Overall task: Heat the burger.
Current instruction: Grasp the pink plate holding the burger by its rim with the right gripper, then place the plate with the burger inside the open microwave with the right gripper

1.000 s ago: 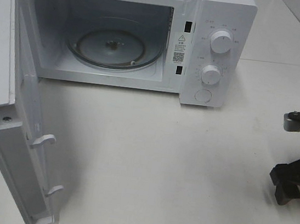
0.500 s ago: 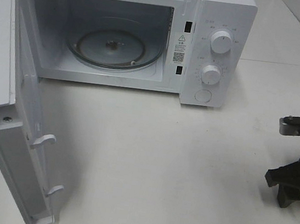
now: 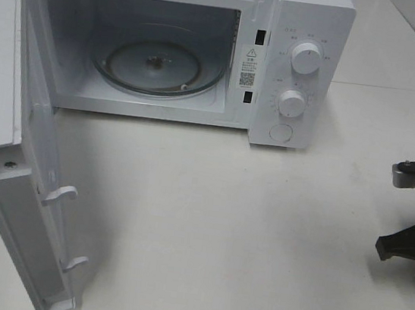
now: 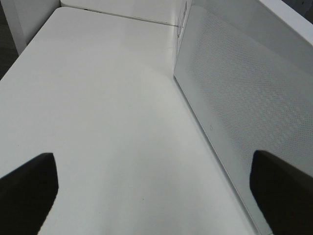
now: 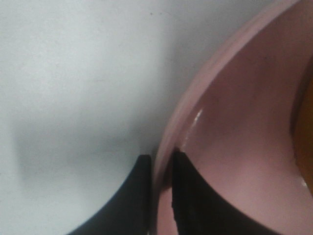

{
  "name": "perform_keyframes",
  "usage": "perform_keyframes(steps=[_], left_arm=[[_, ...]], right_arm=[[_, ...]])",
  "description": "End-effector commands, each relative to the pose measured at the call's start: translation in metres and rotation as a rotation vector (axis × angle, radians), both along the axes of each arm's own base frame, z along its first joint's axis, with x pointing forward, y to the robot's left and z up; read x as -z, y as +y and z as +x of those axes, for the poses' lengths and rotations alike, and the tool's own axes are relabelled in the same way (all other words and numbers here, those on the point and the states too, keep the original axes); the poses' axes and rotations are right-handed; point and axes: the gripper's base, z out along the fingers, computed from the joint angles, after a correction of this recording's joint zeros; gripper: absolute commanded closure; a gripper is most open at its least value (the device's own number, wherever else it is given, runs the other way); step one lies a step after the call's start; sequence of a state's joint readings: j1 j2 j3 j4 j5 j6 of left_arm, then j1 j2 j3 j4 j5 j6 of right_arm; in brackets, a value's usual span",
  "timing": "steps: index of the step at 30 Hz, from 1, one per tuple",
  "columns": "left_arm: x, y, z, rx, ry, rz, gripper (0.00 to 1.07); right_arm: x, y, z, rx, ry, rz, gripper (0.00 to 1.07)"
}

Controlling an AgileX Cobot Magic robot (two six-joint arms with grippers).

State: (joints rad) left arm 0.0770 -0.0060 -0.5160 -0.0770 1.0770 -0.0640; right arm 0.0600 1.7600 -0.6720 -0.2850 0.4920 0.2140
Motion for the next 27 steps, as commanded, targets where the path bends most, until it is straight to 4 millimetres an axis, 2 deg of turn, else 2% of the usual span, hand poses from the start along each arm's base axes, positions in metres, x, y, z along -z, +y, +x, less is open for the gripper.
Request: perform_keyframes(steps=[1, 11, 18, 27], left_arm=[[-0.001, 0.000, -0.003, 0.002, -0.030, -0.003, 0.07], [-0.001, 0.000, -0.003, 0.002, -0.030, -0.003, 0.07], [-0.001, 0.000, -0.003, 0.002, -0.030, -0.003, 0.07], [-0.001, 0.000, -0.003, 0.002, -0.030, -0.003, 0.07]], right_arm=[[0.005, 0.001, -0.007, 0.019, 0.053, 0.007, 1.07], [-0.012, -0.001, -0.007, 0.024, 0.004, -0.009, 1.07], [-0.018, -0.005, -0.008, 0.066, -0.023, -0.094, 1.07], [-0.022, 0.009, -0.009, 0.008, -0.028, -0.208, 1.07]])
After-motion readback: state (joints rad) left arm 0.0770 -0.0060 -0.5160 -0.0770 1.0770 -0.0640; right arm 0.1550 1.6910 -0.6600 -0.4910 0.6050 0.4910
